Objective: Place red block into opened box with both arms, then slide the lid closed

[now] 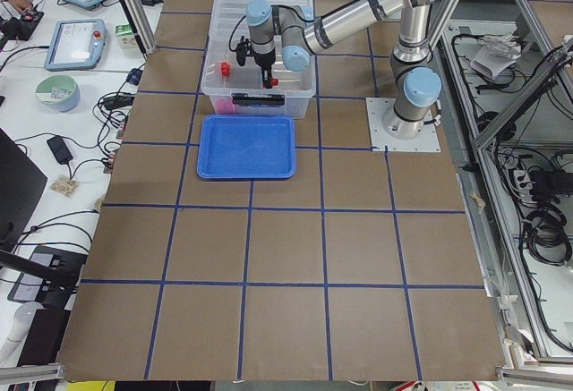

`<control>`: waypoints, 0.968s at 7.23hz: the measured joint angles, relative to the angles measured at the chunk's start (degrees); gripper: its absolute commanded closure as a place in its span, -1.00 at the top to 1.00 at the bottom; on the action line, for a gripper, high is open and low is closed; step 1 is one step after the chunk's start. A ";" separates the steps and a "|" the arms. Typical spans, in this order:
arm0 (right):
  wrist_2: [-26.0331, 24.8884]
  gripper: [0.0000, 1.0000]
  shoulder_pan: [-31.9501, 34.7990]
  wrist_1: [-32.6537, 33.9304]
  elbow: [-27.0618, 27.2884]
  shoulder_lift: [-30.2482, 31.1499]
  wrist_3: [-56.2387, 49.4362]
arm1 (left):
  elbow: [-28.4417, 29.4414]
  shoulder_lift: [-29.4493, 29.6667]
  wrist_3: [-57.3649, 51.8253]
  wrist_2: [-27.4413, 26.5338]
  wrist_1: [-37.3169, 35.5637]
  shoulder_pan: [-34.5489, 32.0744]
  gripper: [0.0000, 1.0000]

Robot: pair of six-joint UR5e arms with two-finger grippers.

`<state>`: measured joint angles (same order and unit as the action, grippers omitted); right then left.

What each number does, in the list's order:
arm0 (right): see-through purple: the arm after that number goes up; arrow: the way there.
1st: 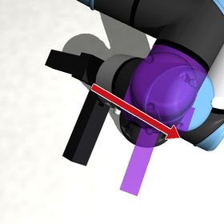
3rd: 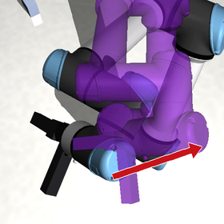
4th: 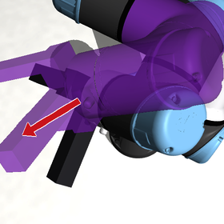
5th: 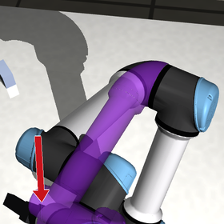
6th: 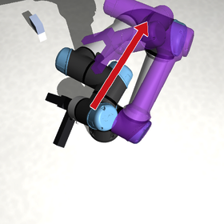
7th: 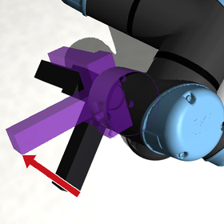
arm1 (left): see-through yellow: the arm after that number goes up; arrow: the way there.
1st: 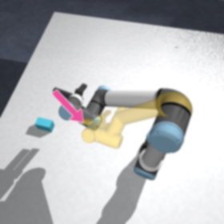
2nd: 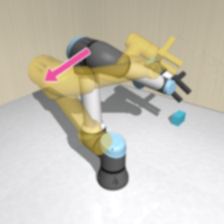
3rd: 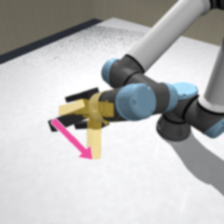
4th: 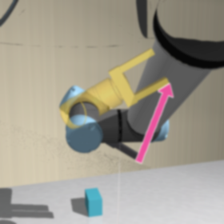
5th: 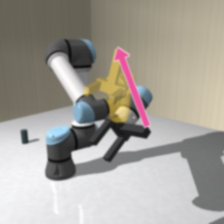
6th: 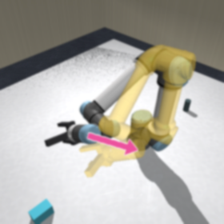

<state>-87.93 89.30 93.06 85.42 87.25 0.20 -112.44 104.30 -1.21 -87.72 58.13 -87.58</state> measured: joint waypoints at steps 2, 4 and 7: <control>-0.04 1.00 0.00 0.01 0.01 0.00 -0.08 | -1.03 1.84 0.18 -0.44 -0.81 0.04 0.27; -0.01 1.00 0.00 0.01 0.01 -0.05 -0.11 | -0.75 2.31 0.35 -0.54 -0.96 -0.07 1.00; -0.29 1.00 -0.79 0.41 -0.04 -0.21 -1.46 | 3.47 -1.98 0.37 -0.61 2.92 -0.11 1.00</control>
<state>-88.21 88.51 93.48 85.38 87.03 -1.26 -108.97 102.31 -0.84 -88.33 61.04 -87.68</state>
